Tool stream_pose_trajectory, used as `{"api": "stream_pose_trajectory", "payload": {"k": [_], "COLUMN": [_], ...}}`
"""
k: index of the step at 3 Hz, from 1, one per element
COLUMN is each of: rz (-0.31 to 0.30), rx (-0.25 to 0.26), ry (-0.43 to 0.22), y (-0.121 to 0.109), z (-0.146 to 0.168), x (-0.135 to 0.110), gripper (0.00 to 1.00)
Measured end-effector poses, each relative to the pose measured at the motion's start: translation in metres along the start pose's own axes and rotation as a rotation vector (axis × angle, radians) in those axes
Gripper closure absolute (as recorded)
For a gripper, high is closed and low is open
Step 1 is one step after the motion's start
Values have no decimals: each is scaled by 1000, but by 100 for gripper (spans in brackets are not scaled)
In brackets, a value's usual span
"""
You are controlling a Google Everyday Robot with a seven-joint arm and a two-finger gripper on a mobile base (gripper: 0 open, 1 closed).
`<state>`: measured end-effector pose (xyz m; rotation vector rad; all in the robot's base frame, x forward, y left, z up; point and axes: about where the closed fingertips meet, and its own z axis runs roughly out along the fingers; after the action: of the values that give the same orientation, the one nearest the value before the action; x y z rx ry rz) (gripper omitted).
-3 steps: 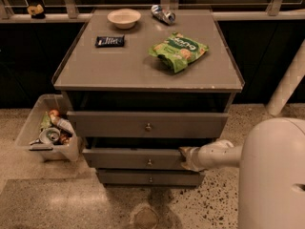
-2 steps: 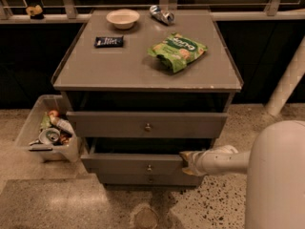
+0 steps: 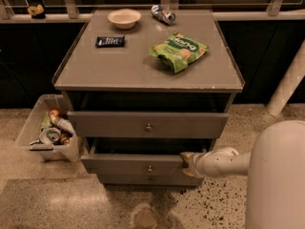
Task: Open middle drawer
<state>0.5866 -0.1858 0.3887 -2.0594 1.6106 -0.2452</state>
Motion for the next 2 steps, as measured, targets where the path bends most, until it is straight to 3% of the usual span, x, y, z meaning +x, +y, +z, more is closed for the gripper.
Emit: {"api": "stream_pose_trajectory", "payload": {"k": [2], "rz": [-18], "rx": [-20], "ry": [-19], "y": [17], "z": [7], "x": [-3], "gripper": [100]}}
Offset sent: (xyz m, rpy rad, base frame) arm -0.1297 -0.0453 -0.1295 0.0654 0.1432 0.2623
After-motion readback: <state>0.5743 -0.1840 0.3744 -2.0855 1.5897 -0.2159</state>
